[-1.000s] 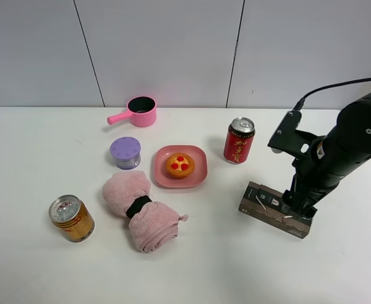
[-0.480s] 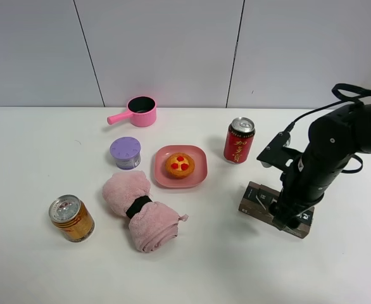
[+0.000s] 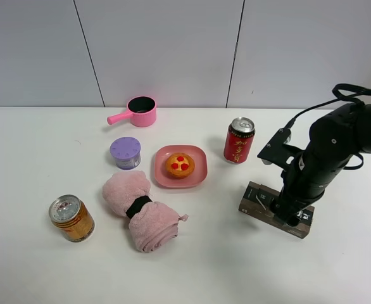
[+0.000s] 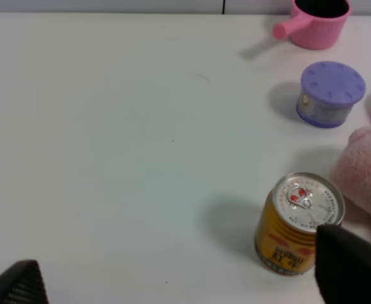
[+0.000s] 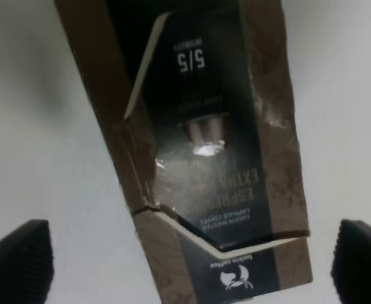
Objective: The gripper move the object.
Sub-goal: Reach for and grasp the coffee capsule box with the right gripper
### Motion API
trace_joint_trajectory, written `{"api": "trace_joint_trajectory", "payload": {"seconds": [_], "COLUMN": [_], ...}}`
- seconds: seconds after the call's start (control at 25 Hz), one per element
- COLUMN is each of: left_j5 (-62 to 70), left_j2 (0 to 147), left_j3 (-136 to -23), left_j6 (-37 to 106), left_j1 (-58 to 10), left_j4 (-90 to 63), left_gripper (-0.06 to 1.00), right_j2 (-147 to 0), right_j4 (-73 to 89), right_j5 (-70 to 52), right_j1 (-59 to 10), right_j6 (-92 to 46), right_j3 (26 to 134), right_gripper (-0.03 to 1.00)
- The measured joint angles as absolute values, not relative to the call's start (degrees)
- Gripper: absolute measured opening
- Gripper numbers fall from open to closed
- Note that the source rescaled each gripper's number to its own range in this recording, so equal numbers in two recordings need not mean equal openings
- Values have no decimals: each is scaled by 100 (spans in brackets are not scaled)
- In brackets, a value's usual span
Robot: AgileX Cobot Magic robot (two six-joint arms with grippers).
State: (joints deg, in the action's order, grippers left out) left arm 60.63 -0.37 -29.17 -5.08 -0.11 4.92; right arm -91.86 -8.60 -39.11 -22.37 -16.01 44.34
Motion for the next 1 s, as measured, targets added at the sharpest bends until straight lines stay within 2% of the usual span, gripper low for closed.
{"api": "trace_joint_trajectory", "payload": {"seconds": [0.08,0.24,0.72,1.0], "left_j5": [6063,6063,6063,6063], "left_j2": [-37,-37,-37,-37], "left_j3": [-2917,-2917,-2917,-2917], "left_j6": [-508,-508,-508,-508], "left_j1": [-11,-11,-11,-11], "left_j4": [492,492,492,492], "left_gripper": [100,100,100,100], "right_j2": [-9186,-9186,-9598,-10005], "right_j4": [-826,-1067,-1349,-1625], "right_j5": [-3911,-3912,-3864,-3345], "right_j1": [-2237,-2237,-2237,-2237], "right_j6": [-1500,-1329,-1391,-1437], "right_j3": [4434,4434,4434,4434], "right_gripper": [93,99,100,100]}}
